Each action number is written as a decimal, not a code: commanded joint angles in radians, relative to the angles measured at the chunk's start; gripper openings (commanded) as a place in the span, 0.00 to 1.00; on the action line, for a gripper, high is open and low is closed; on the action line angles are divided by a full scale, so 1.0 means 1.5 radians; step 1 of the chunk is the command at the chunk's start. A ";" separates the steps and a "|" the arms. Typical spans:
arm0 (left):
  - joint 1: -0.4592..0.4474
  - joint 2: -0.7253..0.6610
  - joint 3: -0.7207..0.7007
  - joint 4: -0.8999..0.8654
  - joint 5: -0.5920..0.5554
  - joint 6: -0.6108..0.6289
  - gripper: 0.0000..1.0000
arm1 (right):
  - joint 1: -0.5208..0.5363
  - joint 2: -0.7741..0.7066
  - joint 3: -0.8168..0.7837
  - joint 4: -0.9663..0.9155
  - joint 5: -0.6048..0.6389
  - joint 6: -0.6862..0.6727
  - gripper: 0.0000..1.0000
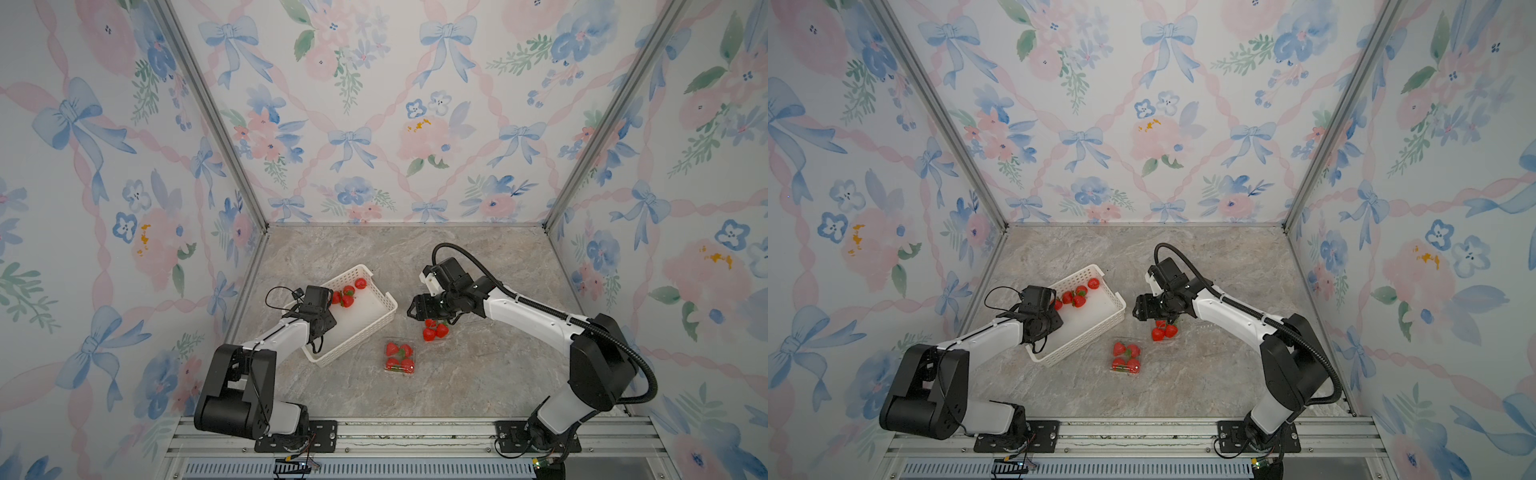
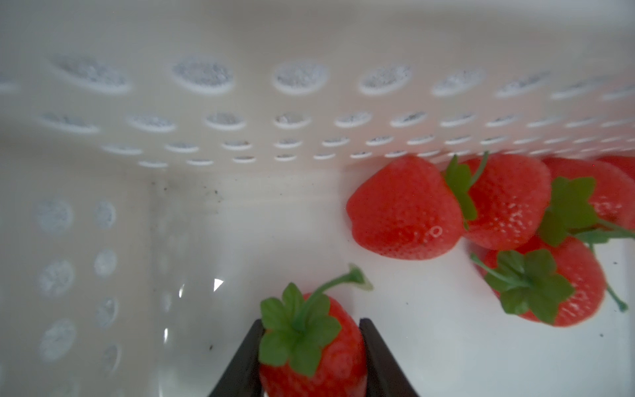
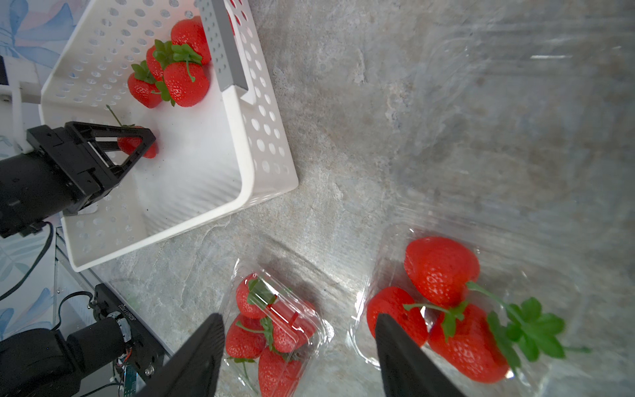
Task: Pack strawberries into containers
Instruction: Pick up the strawberry from the basket, then place the strawberry in the packing box.
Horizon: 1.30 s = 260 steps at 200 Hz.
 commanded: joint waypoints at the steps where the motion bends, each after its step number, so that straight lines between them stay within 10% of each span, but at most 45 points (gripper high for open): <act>1: -0.011 -0.037 0.011 0.001 0.024 0.012 0.31 | -0.009 -0.021 -0.011 -0.002 0.001 0.001 0.71; 99: -0.231 -0.094 0.106 -0.004 0.038 -0.056 0.30 | -0.136 -0.133 -0.096 -0.042 0.011 -0.028 0.71; 178: -0.478 0.134 0.324 -0.004 0.016 -0.045 0.30 | -0.220 -0.176 -0.172 -0.050 -0.002 -0.037 0.71; 260: -0.551 0.274 0.421 -0.005 0.048 -0.025 0.30 | -0.249 -0.206 -0.224 -0.042 -0.017 -0.047 0.71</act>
